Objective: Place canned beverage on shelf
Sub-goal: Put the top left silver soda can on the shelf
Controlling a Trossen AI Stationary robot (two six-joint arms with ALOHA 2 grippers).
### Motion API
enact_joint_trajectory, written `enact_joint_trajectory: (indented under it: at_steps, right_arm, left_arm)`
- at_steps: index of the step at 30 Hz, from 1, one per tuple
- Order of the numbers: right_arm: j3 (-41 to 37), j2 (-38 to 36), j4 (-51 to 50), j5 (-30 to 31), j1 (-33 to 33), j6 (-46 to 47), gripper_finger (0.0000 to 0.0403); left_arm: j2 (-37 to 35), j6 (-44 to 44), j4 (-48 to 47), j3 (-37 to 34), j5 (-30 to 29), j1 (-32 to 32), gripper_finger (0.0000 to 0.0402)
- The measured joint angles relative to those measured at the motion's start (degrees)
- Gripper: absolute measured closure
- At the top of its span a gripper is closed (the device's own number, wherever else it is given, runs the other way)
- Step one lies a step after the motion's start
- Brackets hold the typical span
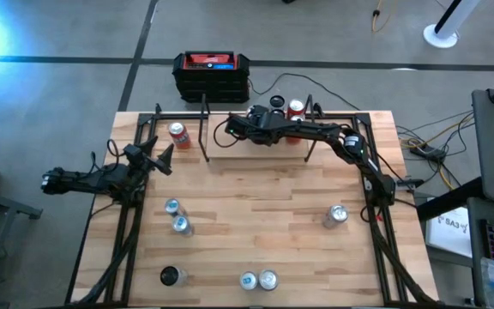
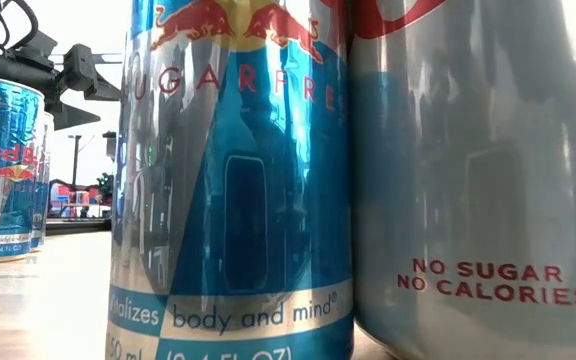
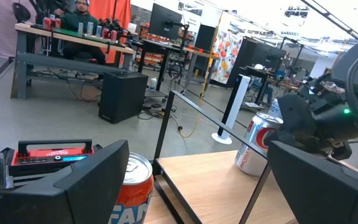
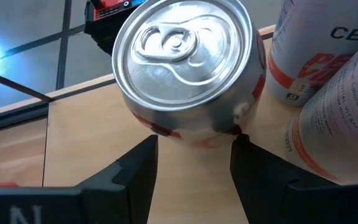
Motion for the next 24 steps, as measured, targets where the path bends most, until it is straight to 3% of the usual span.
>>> enact_joint_trajectory:
  at_steps: [24]
  right_arm:
    - [-0.9,0.1,0.0,3.2,2.4,7.4,0.0223]
  left_arm:
    - [0.0,0.0,0.0,0.0,0.0,0.0,0.0033]
